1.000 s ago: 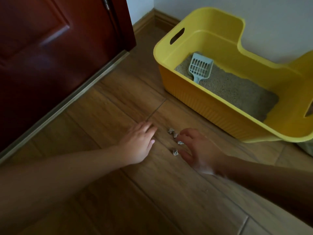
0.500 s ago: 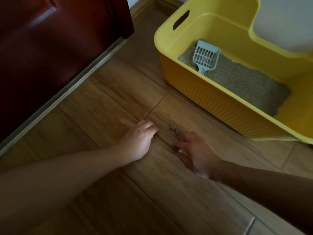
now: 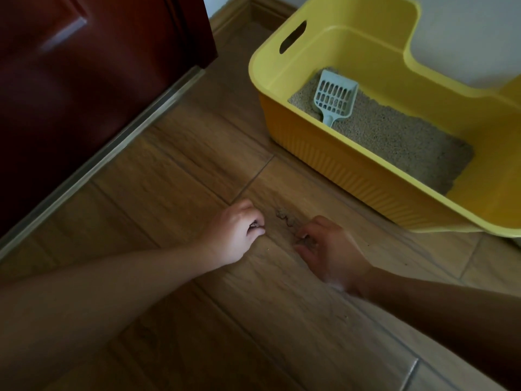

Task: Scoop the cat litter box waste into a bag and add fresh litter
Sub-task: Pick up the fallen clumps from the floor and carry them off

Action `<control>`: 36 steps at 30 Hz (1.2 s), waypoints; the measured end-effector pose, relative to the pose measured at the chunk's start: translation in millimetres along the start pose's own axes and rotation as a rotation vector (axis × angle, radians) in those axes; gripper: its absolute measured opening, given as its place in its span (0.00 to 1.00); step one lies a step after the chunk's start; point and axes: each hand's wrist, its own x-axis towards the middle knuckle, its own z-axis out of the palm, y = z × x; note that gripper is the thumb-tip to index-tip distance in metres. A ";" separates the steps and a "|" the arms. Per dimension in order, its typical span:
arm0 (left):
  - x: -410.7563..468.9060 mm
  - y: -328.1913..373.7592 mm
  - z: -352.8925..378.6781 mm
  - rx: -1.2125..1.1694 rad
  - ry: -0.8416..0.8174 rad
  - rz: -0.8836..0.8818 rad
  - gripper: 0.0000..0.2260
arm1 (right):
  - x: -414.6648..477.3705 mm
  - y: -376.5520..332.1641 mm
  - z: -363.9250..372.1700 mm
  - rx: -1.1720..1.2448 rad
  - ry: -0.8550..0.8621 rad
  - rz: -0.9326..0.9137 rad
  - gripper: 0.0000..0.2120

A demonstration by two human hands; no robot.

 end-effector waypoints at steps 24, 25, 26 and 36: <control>41.6 21.5 13.7 -0.025 -0.139 -0.103 0.10 | 20.9 3.7 4.7 0.044 -0.016 0.213 0.12; 41.7 21.8 13.2 -0.030 -0.133 -0.101 0.10 | 21.5 3.9 4.7 0.044 -0.010 0.215 0.12; 41.9 22.2 12.8 -0.038 -0.125 -0.102 0.09 | 21.9 4.3 4.3 0.052 -0.005 0.221 0.12; 40.5 26.3 11.7 -0.060 -0.095 -0.160 0.09 | 23.2 8.4 2.0 0.201 0.069 0.200 0.17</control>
